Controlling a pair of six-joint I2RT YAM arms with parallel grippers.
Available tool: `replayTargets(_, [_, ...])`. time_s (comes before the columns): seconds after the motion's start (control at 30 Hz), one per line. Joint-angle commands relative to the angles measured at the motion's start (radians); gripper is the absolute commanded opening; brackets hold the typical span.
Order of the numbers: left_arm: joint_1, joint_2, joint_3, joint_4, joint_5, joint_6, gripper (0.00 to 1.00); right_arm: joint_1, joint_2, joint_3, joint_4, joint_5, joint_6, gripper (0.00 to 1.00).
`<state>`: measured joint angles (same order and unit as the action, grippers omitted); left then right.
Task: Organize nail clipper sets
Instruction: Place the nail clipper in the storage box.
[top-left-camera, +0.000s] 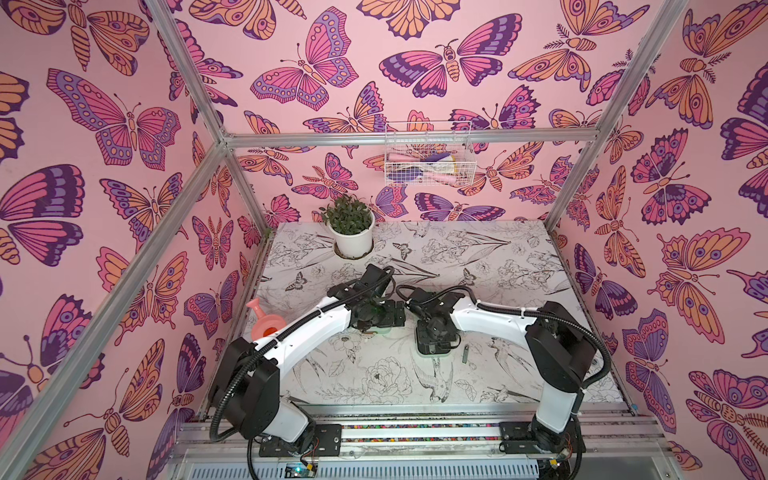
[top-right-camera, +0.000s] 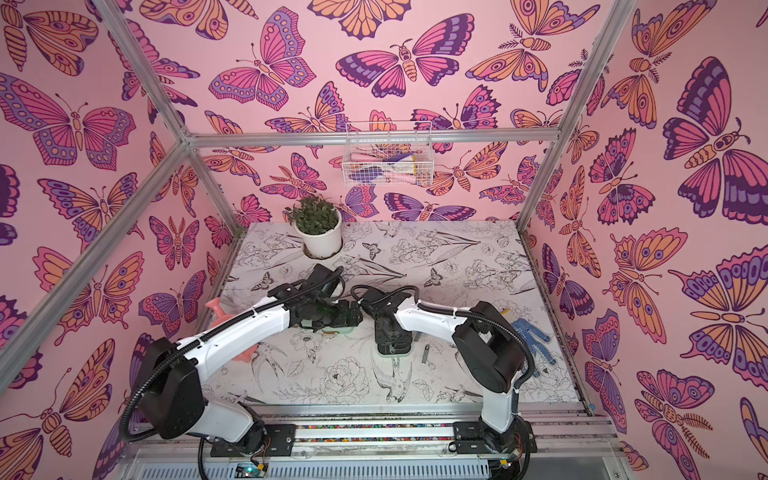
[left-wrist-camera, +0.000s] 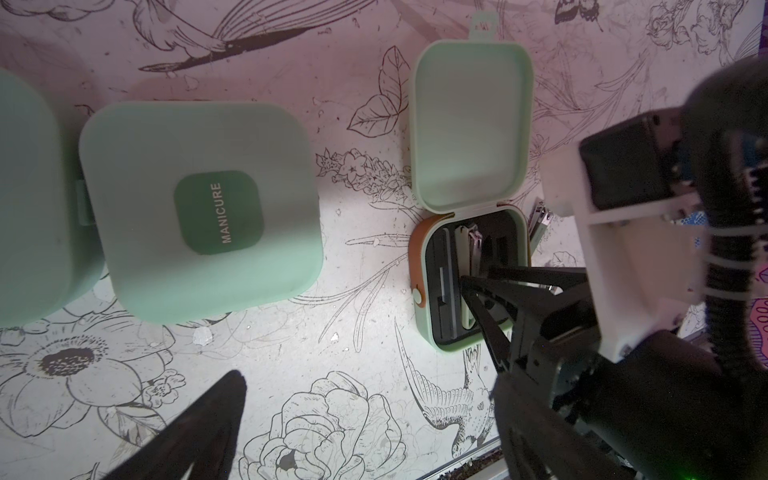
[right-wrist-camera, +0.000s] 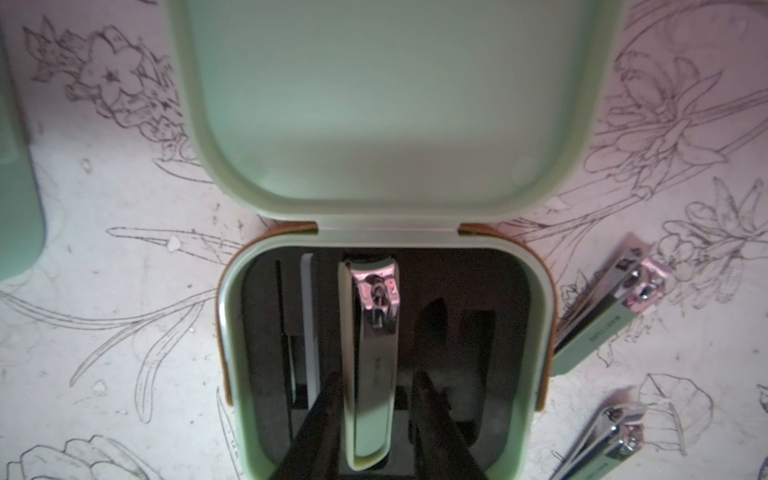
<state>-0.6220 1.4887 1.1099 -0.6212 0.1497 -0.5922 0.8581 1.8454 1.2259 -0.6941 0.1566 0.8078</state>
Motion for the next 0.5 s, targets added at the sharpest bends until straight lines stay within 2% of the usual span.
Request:
replayTargets(0.0, [-0.002, -0.005, -0.018, 0.009, 0.015, 0.009, 0.94, 0.009, 0.003, 0.023, -0.019, 0.011, 0.003, 0.31])
replayTargets(0.27, [-0.002, -0.013, -0.020, 0.010, 0.014, 0.010, 0.94, 0.009, -0.033, 0.038, -0.005, 0.005, -0.001, 0.30])
replayTargets(0.47, [-0.002, -0.013, -0.019, 0.011, 0.014, 0.010, 0.94, 0.006, -0.029, 0.067, -0.010, 0.005, -0.013, 0.20])
